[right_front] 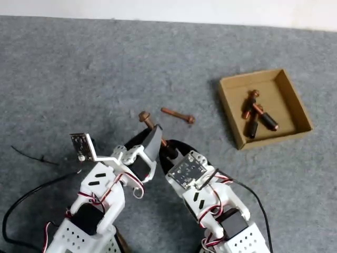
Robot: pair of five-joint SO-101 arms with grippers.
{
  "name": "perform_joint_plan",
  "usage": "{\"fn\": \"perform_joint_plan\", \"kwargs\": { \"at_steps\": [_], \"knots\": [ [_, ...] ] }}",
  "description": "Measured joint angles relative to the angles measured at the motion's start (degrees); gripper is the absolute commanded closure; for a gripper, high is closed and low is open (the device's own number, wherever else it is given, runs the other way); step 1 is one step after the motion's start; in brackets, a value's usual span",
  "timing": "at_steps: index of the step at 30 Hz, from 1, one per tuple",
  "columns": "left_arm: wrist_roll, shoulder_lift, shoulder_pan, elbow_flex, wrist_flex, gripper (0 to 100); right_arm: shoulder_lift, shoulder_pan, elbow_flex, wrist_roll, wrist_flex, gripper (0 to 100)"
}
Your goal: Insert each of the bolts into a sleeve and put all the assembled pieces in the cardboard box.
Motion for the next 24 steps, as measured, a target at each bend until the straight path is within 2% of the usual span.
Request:
{"fn": "perform_joint_plan", "kwargs": {
  "at_steps": [3,7,17,19,24],
  "knots": [
    [-1.4,-0.1,2.4,0.0,2.0,99,0.0,0.0,0.0,0.0,0.0,99.3],
    [-8.4,0.0,6.9,0.0,5.2,99,-0.1,0.0,0.0,0.0,0.0,99.3],
    [-9.8,-0.3,6.6,0.0,6.2,98,0.0,0.1,0.0,0.0,0.0,99.3],
    [-9.8,-0.3,6.6,0.0,6.2,93,0.0,0.1,0.0,0.0,0.0,99.3],
    [-9.8,-0.3,6.5,0.0,6.3,71,0.0,0.3,0.0,0.0,0.1,99.3]
  ]
}}
